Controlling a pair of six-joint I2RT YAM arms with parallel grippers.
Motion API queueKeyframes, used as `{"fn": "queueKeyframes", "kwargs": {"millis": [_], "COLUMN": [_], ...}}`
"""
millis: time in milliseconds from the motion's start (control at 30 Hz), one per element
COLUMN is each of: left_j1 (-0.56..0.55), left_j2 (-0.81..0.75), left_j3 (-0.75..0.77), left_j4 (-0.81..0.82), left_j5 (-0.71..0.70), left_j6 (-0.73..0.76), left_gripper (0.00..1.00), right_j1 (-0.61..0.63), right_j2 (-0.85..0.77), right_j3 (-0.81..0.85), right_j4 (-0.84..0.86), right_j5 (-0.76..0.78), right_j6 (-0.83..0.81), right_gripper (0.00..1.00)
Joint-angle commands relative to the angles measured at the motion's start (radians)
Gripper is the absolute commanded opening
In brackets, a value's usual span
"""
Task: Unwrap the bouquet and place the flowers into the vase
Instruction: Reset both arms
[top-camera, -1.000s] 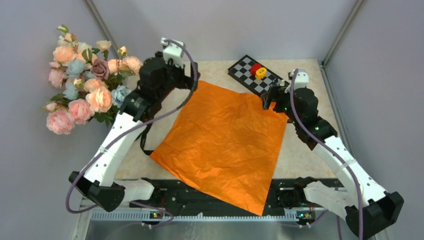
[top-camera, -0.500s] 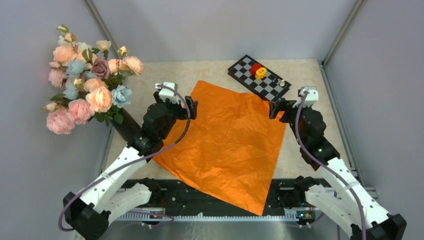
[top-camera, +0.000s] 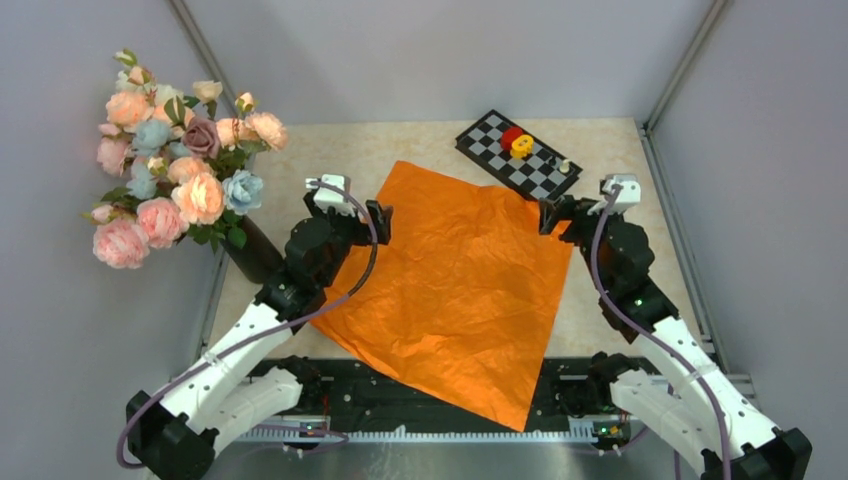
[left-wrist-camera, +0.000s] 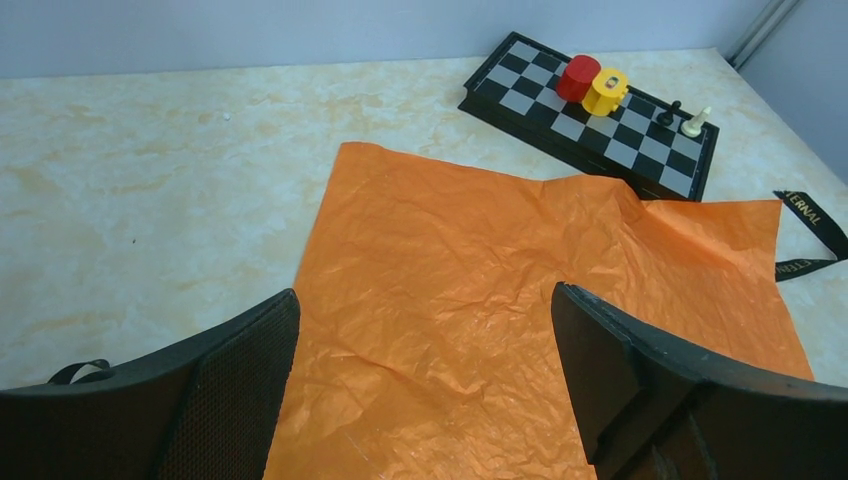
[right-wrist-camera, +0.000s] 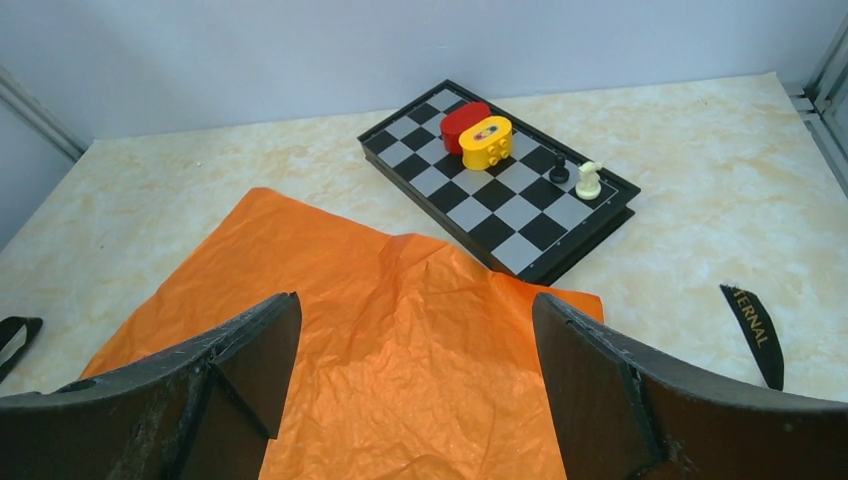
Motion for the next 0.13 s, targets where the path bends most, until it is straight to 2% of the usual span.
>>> {"fn": "queueKeyframes", "kwargs": {"millis": [0,100], "left_j1": [-0.003,-0.003], "left_j2": [-0.017,-0.011], "left_j3": [0.003,0.013], "left_j4": [0.061,0.053], "left_j5": [0.034,0.021], "left_j6": [0.03,0.021], "left_gripper": [0.99,0.99], "right_j1": [-0.007,-0.008], "right_j2": [-0.008,-0.008], "right_j3": [0.0,0.001], "right_j4": [0.058,0.058], "right_j5": [-0.005,-0.004], "right_j6": [-0.009,-0.012], "right_gripper": [0.88,0.88]}}
